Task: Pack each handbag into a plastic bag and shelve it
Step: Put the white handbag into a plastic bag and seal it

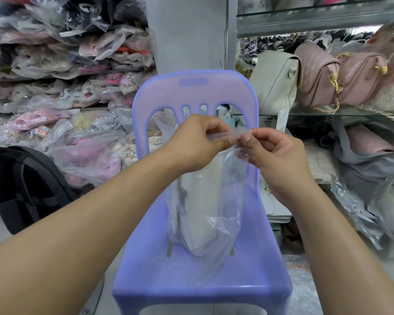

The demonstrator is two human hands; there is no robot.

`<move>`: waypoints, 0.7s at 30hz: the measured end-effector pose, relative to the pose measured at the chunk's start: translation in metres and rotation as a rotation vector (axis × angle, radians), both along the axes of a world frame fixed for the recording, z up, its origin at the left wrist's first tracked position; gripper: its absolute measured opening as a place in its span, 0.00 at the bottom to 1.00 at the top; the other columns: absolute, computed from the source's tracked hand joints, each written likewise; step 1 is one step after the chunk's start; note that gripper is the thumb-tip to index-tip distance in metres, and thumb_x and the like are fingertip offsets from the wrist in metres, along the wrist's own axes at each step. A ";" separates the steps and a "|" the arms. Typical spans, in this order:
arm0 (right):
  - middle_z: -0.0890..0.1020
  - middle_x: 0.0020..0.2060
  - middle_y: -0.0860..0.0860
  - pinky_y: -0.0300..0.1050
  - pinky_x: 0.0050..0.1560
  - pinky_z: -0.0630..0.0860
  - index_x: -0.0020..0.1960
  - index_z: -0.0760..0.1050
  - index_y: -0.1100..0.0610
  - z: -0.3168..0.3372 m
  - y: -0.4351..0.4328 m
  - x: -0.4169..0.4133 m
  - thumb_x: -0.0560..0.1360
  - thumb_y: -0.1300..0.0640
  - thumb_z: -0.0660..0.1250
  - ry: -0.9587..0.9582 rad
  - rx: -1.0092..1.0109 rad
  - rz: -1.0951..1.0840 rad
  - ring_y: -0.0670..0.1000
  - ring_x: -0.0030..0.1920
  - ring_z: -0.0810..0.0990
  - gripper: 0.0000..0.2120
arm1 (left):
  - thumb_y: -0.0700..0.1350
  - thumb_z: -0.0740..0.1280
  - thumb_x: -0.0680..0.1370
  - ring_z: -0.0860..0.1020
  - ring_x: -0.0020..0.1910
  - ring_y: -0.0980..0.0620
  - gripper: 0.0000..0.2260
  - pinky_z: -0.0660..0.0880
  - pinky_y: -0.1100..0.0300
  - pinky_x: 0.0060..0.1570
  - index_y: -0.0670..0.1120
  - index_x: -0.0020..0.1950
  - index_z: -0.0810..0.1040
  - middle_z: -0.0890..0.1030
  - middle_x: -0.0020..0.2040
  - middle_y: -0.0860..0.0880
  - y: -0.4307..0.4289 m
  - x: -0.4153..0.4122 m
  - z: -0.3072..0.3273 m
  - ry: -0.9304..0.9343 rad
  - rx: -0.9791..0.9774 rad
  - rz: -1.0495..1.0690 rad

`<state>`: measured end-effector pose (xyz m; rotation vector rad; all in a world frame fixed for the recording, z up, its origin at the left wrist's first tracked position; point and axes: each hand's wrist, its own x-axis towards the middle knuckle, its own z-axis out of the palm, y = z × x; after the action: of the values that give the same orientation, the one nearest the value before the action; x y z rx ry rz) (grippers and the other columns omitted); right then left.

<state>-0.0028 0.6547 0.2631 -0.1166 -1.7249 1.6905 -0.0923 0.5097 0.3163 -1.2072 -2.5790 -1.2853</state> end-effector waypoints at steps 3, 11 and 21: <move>0.88 0.39 0.53 0.50 0.52 0.85 0.47 0.84 0.57 0.000 0.000 0.000 0.79 0.63 0.71 0.007 -0.016 0.016 0.51 0.40 0.86 0.05 | 0.54 0.73 0.77 0.83 0.44 0.48 0.07 0.80 0.53 0.42 0.53 0.49 0.86 0.87 0.45 0.50 -0.002 0.001 0.004 -0.020 -0.014 -0.004; 0.88 0.40 0.55 0.46 0.49 0.85 0.47 0.84 0.58 0.000 0.001 0.002 0.78 0.64 0.72 -0.006 -0.043 0.038 0.53 0.40 0.87 0.03 | 0.50 0.74 0.77 0.83 0.46 0.49 0.04 0.79 0.57 0.46 0.52 0.48 0.87 0.87 0.46 0.47 -0.004 0.005 0.004 -0.038 -0.003 -0.013; 0.87 0.36 0.52 0.44 0.47 0.85 0.45 0.84 0.57 0.003 -0.003 0.003 0.79 0.62 0.71 -0.008 -0.024 0.014 0.51 0.38 0.86 0.05 | 0.52 0.74 0.77 0.73 0.31 0.60 0.06 0.68 0.71 0.29 0.50 0.47 0.87 0.84 0.38 0.50 -0.004 0.004 0.004 -0.008 0.014 -0.012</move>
<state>-0.0001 0.6513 0.2662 -0.1224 -1.7159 1.7234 -0.0880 0.5055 0.3207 -1.2195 -2.5678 -1.3111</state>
